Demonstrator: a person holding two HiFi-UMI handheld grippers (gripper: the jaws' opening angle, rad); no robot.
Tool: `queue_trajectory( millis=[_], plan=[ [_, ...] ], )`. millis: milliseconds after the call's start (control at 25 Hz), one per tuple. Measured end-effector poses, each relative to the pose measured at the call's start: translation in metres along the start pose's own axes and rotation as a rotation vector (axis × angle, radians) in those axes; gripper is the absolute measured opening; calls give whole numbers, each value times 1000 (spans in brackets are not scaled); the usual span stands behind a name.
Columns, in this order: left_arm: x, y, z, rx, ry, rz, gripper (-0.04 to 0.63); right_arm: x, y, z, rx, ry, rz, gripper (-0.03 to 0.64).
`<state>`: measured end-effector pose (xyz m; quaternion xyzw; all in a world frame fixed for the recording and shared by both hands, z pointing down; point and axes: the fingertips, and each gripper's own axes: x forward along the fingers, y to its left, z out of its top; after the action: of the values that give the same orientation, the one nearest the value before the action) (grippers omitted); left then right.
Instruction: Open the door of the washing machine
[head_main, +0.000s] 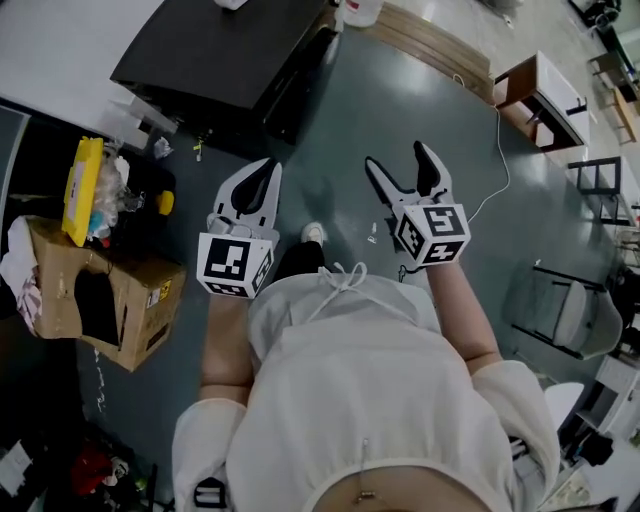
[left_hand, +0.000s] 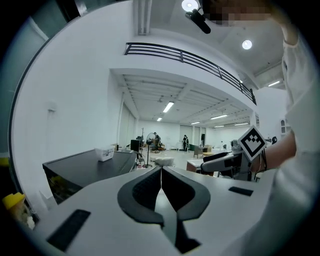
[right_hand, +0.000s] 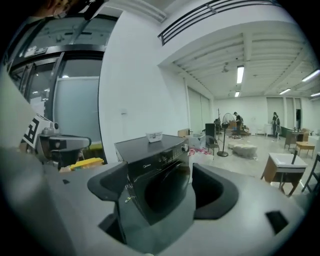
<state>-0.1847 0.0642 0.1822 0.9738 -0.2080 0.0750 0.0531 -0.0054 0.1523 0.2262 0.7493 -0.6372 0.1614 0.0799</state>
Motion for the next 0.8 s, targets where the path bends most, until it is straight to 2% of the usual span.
queue_trajectory(
  millis=[200,360,520,800],
  plan=[
    [42,50,-13,-31,34,32,21,79,-2,-9,26,96,44,400],
    [64,75,-37,-86,67,68,21,133,-3,-26,23,173,91,396],
    [77,96,-68,-122,117,133,21,186,0,-53,12,263,158,391],
    [105,117,-120,-186,135,270,21,268,-2,-121,6,423,267,376]
  ],
)
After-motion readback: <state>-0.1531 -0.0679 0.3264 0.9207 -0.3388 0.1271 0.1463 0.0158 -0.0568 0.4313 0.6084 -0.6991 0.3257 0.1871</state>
